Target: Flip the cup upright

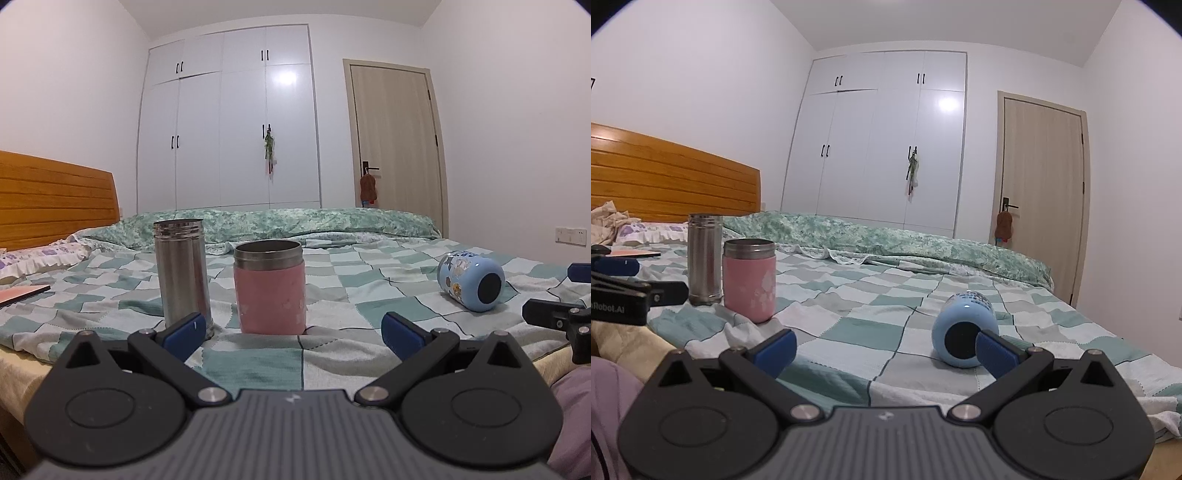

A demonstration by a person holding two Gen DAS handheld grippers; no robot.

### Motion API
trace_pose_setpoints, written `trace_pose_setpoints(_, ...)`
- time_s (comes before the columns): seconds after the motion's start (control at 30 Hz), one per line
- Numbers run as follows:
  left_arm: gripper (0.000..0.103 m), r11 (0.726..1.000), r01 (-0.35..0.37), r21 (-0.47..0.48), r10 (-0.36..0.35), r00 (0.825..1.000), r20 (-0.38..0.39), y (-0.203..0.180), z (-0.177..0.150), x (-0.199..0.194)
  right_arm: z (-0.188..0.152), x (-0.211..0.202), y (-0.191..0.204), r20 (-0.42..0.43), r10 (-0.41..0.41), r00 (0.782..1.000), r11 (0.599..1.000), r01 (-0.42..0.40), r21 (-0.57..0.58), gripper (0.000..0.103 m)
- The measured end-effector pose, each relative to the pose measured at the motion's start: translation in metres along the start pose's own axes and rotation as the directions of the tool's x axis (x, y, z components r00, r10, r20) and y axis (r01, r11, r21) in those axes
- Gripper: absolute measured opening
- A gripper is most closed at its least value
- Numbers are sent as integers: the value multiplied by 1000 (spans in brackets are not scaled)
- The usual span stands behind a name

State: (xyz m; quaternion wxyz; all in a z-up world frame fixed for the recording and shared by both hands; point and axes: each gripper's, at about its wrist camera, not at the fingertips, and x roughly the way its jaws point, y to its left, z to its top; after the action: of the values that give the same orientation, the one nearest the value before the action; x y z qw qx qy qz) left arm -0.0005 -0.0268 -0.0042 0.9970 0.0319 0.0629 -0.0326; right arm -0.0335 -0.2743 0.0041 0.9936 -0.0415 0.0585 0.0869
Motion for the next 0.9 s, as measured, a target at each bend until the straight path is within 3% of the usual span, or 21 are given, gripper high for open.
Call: trace_pose_setpoints(0.9,103,1000,1,-6,-1,1000,0,1,0,0,-2,0,1,3,-9,1000,1000,9,-4,103)
